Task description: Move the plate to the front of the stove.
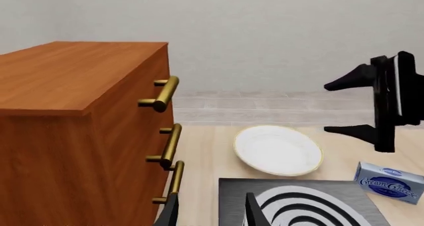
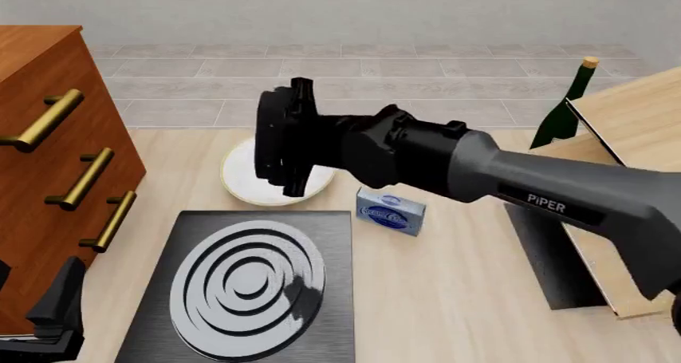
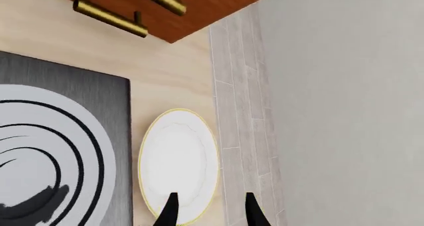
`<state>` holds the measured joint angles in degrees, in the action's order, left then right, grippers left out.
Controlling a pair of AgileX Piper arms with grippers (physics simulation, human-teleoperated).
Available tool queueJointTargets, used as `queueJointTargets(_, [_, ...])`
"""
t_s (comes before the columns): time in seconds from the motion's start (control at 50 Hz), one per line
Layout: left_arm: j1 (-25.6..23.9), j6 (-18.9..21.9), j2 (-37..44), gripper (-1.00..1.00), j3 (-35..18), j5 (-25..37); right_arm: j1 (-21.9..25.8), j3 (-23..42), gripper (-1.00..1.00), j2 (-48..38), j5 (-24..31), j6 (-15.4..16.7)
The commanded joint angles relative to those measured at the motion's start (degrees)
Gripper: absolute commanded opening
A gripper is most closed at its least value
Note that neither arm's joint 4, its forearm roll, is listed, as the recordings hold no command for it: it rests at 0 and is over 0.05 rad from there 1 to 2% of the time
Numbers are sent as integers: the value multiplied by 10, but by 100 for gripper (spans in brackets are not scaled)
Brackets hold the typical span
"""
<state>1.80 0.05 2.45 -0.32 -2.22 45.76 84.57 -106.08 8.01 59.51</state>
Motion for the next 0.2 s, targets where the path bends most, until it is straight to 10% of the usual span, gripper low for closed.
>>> queueJointTargets(0.02, [15, -3, 7, 100, 0, -3, 9, -114, 100, 124, -18, 42])
queueJointTargets(0.2, [15, -3, 9, 100, 2, -6, 24, -182, 100, 188, -35, 66])
